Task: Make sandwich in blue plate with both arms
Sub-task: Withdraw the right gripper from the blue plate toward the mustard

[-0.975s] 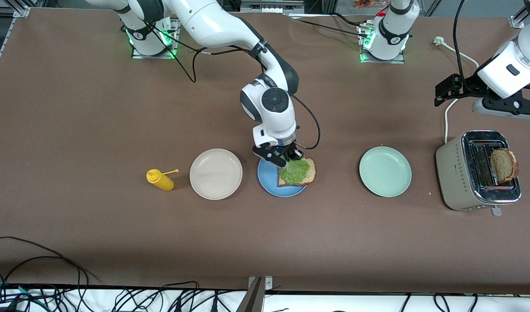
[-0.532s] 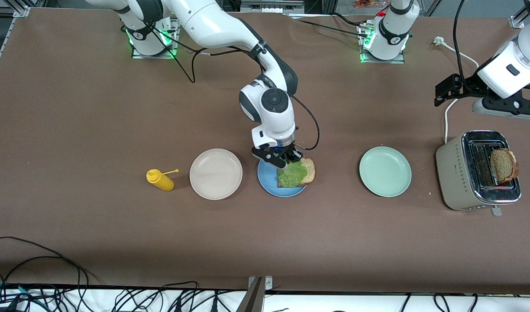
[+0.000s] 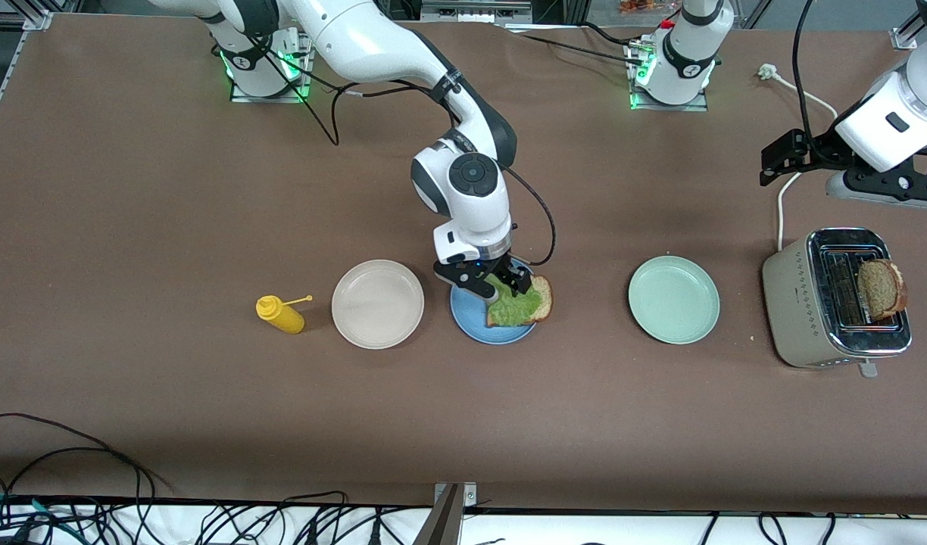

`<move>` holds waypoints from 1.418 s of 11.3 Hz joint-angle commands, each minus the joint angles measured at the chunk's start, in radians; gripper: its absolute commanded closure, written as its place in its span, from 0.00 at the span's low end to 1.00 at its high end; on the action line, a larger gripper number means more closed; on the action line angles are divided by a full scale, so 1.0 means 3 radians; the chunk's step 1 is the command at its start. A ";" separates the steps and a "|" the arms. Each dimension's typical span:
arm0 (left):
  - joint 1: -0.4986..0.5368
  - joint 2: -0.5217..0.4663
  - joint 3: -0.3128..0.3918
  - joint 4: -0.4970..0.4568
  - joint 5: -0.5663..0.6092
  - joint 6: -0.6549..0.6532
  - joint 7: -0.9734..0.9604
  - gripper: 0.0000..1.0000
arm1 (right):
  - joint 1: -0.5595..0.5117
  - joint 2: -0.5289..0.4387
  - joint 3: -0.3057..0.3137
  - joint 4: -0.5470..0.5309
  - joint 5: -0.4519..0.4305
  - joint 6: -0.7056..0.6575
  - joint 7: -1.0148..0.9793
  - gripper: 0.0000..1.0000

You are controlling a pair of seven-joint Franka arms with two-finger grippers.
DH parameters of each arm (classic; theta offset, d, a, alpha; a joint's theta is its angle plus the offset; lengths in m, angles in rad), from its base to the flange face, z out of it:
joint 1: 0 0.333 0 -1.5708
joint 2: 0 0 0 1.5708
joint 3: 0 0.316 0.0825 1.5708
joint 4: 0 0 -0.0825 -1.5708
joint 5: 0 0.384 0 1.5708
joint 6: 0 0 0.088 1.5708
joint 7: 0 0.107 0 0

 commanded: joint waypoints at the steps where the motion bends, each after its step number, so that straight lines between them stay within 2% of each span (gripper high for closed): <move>1: -0.0013 0.0000 -0.0004 0.0067 0.0105 -0.0074 -0.0027 0.00 | -0.0357 -0.0335 0.0124 0.0013 0.0017 -0.0486 -0.0635 0.00; 4: -0.0013 0.0000 -0.0004 0.0067 0.0105 -0.0074 -0.0027 0.00 | -0.0786 -0.0743 0.0309 -0.0129 0.0017 -0.1003 -0.1581 0.00; 10: -0.0013 0.0000 -0.0004 0.0067 0.0105 -0.0074 -0.0022 0.00 | -0.1344 -0.1337 0.0329 -0.0615 -0.0028 -0.1535 -0.3626 0.00; 11: -0.0013 0.0000 -0.0004 0.0067 0.0105 -0.0074 -0.0022 0.00 | -0.1547 -0.1394 0.0461 -0.0621 -0.0130 -0.1612 -0.4024 0.00; 13: -0.0013 0.0000 0.0001 0.0067 0.0105 -0.0074 -0.0022 0.00 | -0.2063 -0.1542 0.0925 -0.0697 -0.0619 -0.1710 -0.4629 0.00; 15: -0.0008 0.0000 0.0001 0.0067 0.0105 -0.0074 -0.0022 0.00 | -0.2534 -0.1695 0.1427 -0.0870 -0.1019 -0.1746 -0.4896 0.00; 16: -0.0008 0.0000 -0.0004 0.0067 0.0105 -0.0074 -0.0022 0.00 | -0.2698 -0.1757 0.1570 -0.0922 -0.1167 -0.1756 -0.5024 0.00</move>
